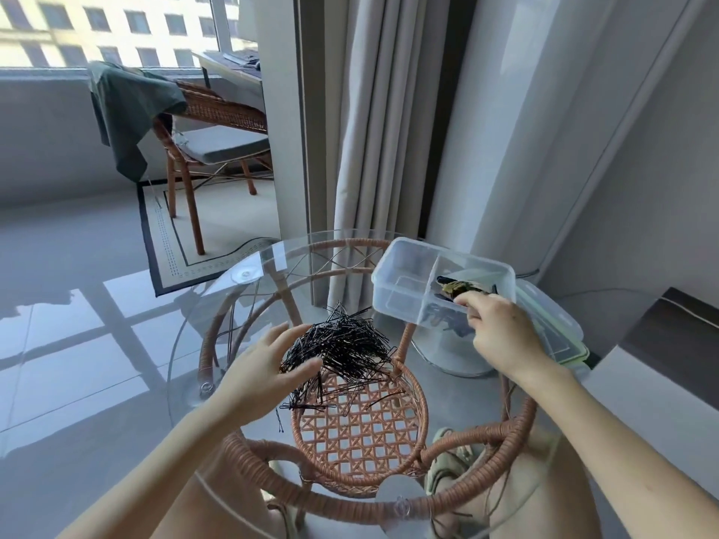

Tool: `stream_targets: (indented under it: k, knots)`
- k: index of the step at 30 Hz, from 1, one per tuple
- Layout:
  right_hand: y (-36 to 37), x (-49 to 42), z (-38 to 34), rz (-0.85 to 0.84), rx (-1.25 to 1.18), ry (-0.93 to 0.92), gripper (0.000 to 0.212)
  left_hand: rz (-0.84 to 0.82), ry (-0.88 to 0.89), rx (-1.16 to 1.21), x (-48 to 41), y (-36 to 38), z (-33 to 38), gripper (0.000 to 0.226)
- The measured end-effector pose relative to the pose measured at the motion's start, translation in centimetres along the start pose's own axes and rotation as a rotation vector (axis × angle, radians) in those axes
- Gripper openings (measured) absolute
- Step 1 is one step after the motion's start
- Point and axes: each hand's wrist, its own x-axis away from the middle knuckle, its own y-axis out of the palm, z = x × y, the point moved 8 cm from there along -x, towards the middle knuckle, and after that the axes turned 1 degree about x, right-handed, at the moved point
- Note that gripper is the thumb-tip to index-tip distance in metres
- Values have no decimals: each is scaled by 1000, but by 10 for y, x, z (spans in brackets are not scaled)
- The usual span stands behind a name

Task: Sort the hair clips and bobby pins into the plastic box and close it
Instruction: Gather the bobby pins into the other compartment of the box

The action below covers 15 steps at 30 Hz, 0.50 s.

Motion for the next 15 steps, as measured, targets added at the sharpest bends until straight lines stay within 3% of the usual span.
stream_targets:
  k: [3,5,6,8,10,11,15]
  knots:
    - [-10,6,1,-16,135,-11,45,75,-61,-263,11,-12,-9,90]
    - [-22,14,-23,120,211,-163,41,28,-98,-314,16,-10,-16,100]
    - [-20,20,-39,108,150,-240,45,-21,-95,-337,17,-5,-17,103]
    - [7,32,-69,-168,-56,-310,65,-95,-50,-377,16,3,-13,107]
    - [51,43,-86,-516,-21,-308,90,-118,-8,-345,10,5,-7,106]
    - [68,44,-91,-591,40,-317,98,-121,4,-317,7,5,-4,104]
    - [84,23,-112,-502,-41,-275,92,-102,57,-199,1,2,8,90]
